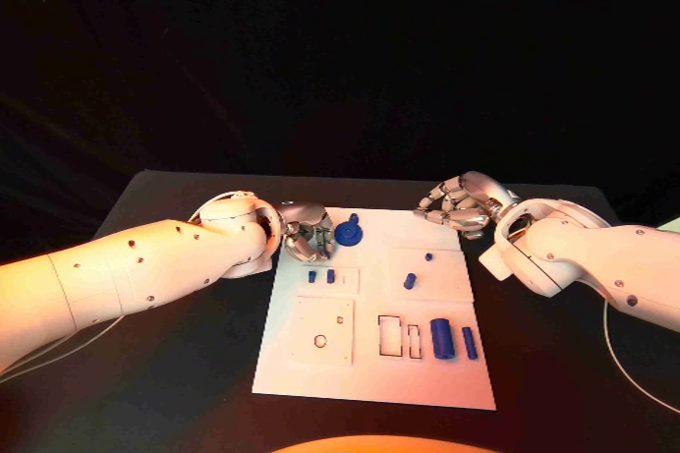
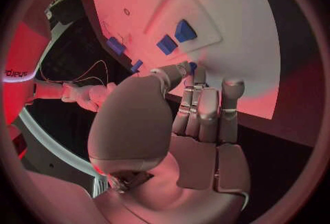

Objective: Assemble the parts on the task board

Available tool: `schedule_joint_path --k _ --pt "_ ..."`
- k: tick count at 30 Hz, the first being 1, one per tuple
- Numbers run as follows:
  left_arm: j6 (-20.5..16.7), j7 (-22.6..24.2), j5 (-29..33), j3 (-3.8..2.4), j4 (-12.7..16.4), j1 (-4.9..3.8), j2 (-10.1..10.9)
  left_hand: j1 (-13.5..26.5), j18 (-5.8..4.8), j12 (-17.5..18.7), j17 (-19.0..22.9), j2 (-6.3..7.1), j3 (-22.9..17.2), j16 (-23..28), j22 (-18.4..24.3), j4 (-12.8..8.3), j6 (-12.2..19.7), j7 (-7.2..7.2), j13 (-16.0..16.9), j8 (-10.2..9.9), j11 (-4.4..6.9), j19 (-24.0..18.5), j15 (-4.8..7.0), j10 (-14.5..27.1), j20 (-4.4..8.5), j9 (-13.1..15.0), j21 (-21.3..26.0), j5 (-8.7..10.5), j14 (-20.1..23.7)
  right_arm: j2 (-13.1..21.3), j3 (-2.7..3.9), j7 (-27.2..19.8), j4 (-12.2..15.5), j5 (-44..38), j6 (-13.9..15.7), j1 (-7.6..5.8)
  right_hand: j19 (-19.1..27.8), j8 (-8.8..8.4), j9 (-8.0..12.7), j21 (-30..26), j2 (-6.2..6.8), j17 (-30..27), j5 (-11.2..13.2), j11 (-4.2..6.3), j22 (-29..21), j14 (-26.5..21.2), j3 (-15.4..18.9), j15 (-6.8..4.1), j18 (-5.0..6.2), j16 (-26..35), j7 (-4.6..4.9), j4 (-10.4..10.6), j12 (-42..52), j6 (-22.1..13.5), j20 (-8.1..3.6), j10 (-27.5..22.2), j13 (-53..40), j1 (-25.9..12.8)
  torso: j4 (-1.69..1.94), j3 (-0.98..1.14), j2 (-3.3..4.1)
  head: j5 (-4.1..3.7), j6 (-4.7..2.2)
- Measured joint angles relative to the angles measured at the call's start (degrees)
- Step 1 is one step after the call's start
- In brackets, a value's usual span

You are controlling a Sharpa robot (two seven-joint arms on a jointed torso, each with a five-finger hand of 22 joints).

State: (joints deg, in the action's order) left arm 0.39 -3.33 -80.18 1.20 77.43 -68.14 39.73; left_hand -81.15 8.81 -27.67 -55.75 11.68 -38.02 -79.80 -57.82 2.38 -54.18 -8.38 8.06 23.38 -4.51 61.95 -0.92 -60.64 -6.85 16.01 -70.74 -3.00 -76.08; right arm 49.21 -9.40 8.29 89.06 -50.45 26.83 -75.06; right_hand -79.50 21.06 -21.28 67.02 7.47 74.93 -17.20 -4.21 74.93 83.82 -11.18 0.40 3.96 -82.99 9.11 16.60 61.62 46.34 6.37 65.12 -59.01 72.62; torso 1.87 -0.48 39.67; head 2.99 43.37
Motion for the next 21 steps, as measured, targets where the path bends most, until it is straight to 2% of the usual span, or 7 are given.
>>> schedule_joint_path --k 8,21 --pt "-0.47 0.27 0.05 0.08 -0.01 0.09 0.08 0.3 0.0 1.33 0.02 0.3 0.0 0.0 0.02 0.0 1.15 -0.53 -0.01 -1.57 -0.14 0.12 0.19 0.14 -0.12 0.01 0.0 0.0 -0.19 -0.05 0.02 0.0 -0.06 0.0 0.0 0.0 0.0 0.0 0.0 0.0 0.0 0.0 0.0 0.0 0.0 0.0 0.0 0.0 0.0 0.0 0.0 0.0 0.0 0.0 0.0 0.0 0.0 0.0 0.01 -0.02 -0.01 0.03 -0.04" --pt "-0.72 0.36 0.24 0.18 -0.06 0.23 0.14 1.05 0.0 2.44 0.42 1.05 0.0 0.0 0.16 0.0 3.21 -1.11 -0.01 -3.54 -0.53 0.2 -0.23 0.13 -0.2 -0.4 0.0 0.0 -0.17 -0.11 0.01 -0.01 -0.21 0.0 0.01 0.0 0.04 0.0 0.05 -0.37 0.0 -0.01 0.0 0.0 -0.01 0.0 0.0 0.0 0.0 0.19 0.0 0.0 -0.29 0.0 -0.04 0.0 0.97 0.0 -0.02 0.01 0.01 0.1 0.01"
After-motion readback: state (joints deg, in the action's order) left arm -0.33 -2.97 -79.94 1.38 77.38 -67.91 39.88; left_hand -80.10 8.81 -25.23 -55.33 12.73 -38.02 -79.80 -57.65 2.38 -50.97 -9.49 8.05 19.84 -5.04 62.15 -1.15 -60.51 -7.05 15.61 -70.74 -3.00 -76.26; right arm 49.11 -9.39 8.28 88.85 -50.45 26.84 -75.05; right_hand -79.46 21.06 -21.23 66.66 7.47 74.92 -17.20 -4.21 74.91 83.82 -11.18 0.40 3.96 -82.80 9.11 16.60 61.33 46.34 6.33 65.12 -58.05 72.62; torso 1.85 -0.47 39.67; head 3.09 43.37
